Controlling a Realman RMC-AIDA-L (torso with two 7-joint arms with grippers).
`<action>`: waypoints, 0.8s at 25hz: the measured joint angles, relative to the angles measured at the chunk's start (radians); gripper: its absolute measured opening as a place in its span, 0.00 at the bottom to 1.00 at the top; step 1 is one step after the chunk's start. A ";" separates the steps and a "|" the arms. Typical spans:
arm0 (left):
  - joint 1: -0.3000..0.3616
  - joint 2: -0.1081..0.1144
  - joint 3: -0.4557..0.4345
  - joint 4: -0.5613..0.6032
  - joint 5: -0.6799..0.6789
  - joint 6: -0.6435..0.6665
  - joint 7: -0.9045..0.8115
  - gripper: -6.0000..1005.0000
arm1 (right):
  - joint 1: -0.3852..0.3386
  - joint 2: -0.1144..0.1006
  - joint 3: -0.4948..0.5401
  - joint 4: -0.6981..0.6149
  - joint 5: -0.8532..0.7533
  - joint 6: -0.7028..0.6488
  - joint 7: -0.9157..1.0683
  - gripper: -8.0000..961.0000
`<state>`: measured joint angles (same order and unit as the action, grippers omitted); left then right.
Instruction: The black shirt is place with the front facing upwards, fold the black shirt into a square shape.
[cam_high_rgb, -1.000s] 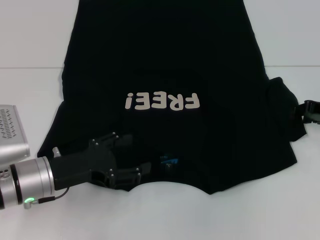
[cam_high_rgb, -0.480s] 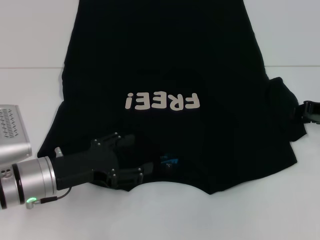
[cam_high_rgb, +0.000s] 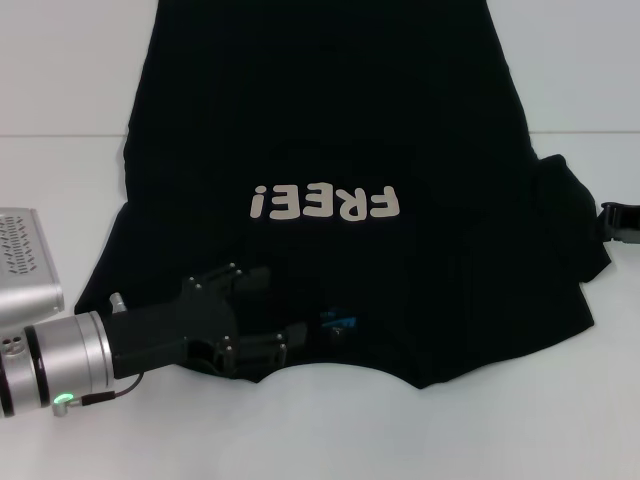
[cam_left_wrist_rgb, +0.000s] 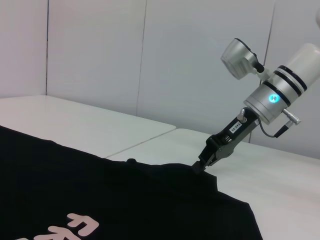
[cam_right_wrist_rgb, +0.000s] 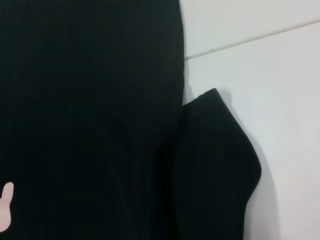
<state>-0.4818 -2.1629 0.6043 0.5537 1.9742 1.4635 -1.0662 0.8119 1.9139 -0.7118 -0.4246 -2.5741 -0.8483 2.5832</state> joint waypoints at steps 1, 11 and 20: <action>0.000 0.000 0.000 0.000 0.000 0.000 0.000 0.90 | -0.001 0.000 0.000 -0.001 0.000 0.000 0.000 0.14; -0.001 0.000 -0.002 0.000 0.000 0.000 -0.003 0.90 | -0.013 -0.001 0.012 -0.029 0.014 -0.015 -0.025 0.02; 0.003 0.000 -0.009 0.000 -0.003 0.006 -0.003 0.90 | -0.097 -0.021 0.015 -0.190 0.132 -0.122 -0.040 0.04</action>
<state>-0.4790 -2.1630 0.5957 0.5537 1.9715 1.4699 -1.0692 0.7153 1.8933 -0.6963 -0.6151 -2.4422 -0.9700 2.5430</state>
